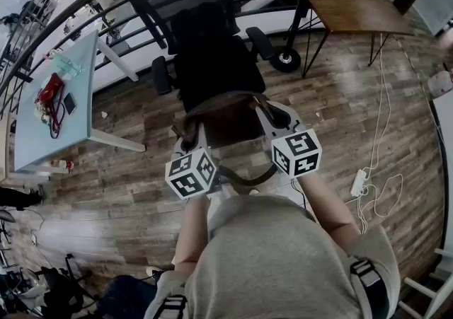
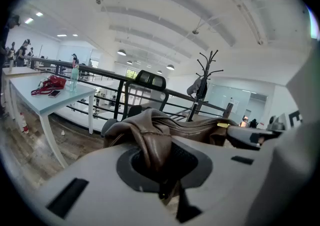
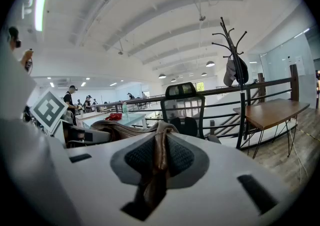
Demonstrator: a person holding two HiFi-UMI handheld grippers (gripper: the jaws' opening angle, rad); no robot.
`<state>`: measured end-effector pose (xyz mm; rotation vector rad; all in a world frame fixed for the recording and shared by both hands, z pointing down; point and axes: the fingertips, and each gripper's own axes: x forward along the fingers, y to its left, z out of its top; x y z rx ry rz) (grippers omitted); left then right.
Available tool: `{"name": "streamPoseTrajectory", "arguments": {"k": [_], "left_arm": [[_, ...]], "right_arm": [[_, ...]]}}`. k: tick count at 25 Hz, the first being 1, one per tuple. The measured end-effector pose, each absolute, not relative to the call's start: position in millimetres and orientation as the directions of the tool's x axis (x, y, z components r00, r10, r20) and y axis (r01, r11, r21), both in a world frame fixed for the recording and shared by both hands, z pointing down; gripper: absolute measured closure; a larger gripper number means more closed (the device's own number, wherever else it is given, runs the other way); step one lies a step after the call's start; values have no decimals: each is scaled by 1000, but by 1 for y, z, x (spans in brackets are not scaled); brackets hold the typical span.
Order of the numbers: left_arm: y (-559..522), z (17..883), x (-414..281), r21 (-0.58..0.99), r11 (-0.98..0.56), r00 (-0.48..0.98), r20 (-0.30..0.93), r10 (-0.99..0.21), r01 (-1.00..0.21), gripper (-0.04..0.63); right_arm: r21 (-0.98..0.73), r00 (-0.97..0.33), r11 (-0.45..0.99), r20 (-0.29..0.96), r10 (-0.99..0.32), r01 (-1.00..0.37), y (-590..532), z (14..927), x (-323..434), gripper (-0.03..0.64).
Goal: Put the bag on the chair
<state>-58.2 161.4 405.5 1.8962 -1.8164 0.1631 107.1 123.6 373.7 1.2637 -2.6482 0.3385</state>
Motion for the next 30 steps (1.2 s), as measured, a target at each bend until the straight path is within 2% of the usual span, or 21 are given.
{"name": "streamPoseTrajectory", "arguments": {"k": [8,30], "left_arm": [[206,402,-37,297,-30,155,405,-901,-954,565],[203,399,-23,316,-17,142,377,-915,-949,565]], "right_arm": [[-161,-592,571,255,-764,-805,175,371,130,568],[-200,-599,565,232,-767,-801,175,368,143,568]]}}
